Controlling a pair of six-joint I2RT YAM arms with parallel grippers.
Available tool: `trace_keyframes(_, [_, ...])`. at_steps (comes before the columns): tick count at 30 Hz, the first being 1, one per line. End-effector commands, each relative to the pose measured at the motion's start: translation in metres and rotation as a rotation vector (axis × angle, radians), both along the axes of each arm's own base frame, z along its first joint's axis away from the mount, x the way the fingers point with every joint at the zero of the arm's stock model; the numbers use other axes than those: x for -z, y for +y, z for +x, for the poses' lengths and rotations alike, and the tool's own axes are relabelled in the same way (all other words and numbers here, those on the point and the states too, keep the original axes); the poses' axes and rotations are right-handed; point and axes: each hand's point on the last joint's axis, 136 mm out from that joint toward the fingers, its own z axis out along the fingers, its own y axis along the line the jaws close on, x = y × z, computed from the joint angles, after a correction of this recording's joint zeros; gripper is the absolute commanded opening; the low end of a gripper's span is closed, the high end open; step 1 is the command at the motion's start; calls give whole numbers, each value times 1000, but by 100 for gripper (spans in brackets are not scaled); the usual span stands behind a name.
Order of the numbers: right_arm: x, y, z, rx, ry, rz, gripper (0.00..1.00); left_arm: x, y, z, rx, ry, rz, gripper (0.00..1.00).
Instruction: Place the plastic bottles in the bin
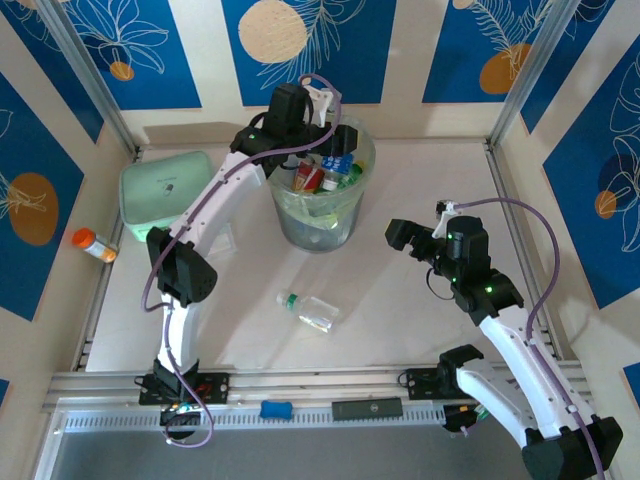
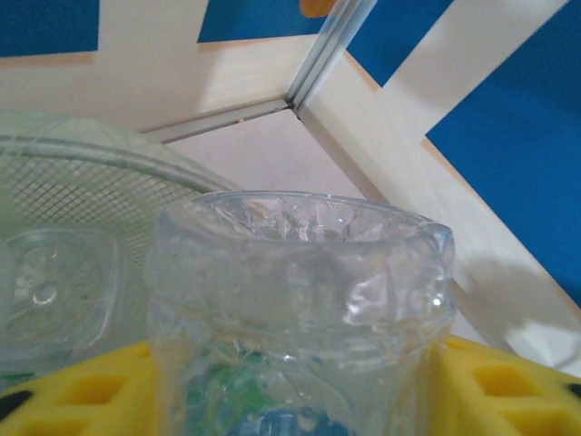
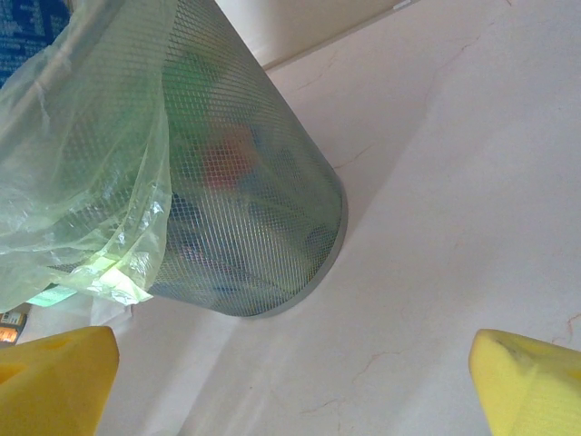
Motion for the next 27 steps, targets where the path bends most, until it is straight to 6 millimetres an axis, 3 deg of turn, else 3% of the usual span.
trace_keyframes(1, [4,0,-2,-1,10,15,99,-8,7,-6,-15,-15,38,74])
trace_keyframes(9, [2,3,-1,-14,9,19,99,-68,20,-30,-16,-112,-40,99])
trace_keyframes(11, [3,6,-1,-29,15,23,99,-82,28,-39,-25,-147,-63,100])
trace_keyframes(16, [4,27,-2,-136,17,39,99,-96,59,-57,-116,-240,-90,100])
trace_keyframes(22, [7,61,-13,-288,4,20,99,-82,126,-74,-360,-347,-96,100])
trace_keyframes(27, [23,99,-32,-438,22,-42,100,-38,181,-87,-541,-323,-80,100])
